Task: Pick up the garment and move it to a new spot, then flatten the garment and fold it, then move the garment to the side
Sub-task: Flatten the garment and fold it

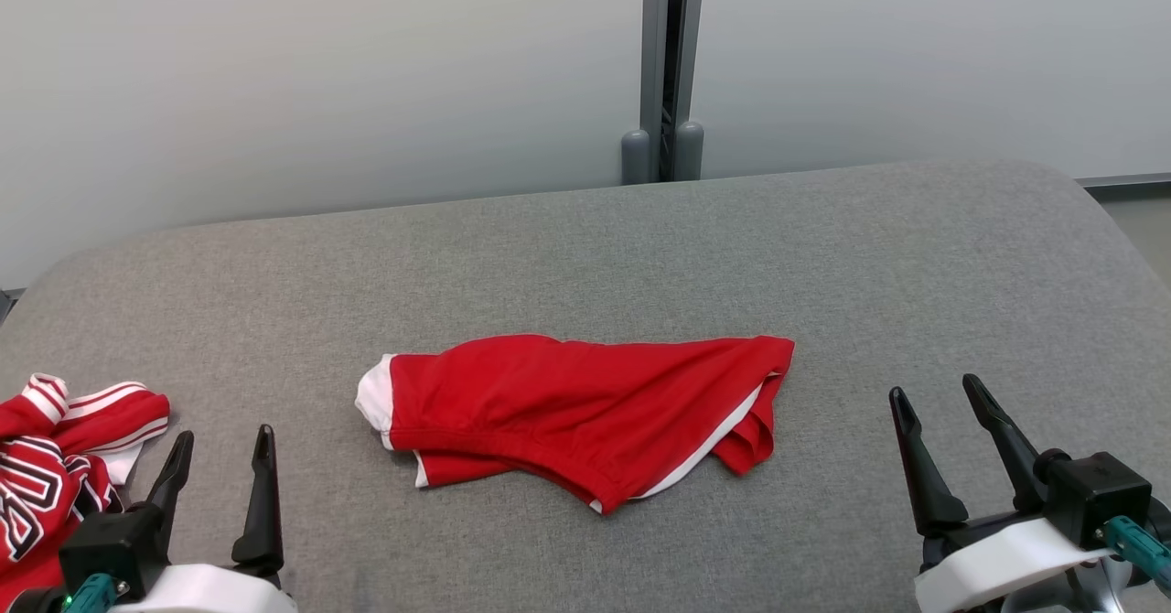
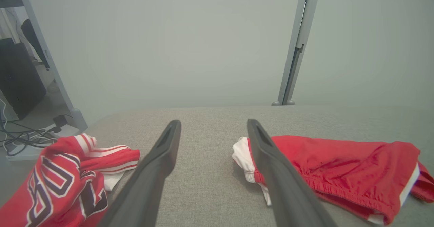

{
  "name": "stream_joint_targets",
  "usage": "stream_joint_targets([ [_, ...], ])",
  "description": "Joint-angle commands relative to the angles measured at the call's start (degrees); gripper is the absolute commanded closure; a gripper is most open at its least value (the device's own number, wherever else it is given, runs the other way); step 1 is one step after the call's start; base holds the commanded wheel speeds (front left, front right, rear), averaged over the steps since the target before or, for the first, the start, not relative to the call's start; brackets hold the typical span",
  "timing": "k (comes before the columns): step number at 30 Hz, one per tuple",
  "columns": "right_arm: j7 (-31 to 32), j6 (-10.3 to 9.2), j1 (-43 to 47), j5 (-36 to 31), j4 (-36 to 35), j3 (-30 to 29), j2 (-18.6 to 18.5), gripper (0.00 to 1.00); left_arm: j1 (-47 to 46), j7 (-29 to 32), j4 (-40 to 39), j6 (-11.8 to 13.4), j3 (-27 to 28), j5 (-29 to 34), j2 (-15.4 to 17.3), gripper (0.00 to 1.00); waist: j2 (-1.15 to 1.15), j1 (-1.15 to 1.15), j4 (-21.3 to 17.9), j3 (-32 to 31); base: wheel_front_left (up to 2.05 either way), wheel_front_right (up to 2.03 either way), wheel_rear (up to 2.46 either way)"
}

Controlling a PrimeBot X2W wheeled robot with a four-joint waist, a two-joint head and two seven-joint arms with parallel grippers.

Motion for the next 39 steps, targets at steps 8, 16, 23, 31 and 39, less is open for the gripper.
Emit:
stream_joint_targets([
  [8, 0.11, -0.02, -0.69, -0.06, -0.42, 0.04, -0.24, 0.00, -4.79, 0.76, -0.28, -1.54, -2.83, 0.53, -1.16, 0.00, 0.00, 0.00, 0.17, 1.19, 0.00, 0.00, 0.00],
  [16, -0.39, -0.02, -2.26, -0.39, -0.95, 0.83, -0.51, 0.00, -10.44, 5.96, 5.62, -7.63, -11.22, -1.87, -5.80, 0.00, 0.00, 0.00, -1.92, 5.22, 0.00, 0.00, 0.00],
  [23, -0.94, -0.02, -3.60, -0.01, -0.43, 1.58, -0.29, 0.00, -14.07, 9.15, 11.94, -12.29, -18.40, -1.99, -10.08, 0.00, 0.00, 0.00, -3.44, 8.59, 0.00, 0.00, 0.00],
  [31, -2.14, -0.02, -5.81, 0.46, 0.64, 2.37, -0.03, 0.00, -18.58, 9.83, 20.25, -15.12, -22.24, -1.26, -13.46, 0.00, 0.00, 0.00, -5.49, 12.49, 0.00, 0.00, 0.00],
  [39, -3.36, -0.02, -7.06, 0.70, 2.11, 2.02, 0.28, 0.00, -21.04, 9.20, 24.87, -15.80, -22.30, -1.95, -14.37, 0.46, 0.00, 0.00, -6.05, 13.90, 0.00, 0.00, 0.00],
])
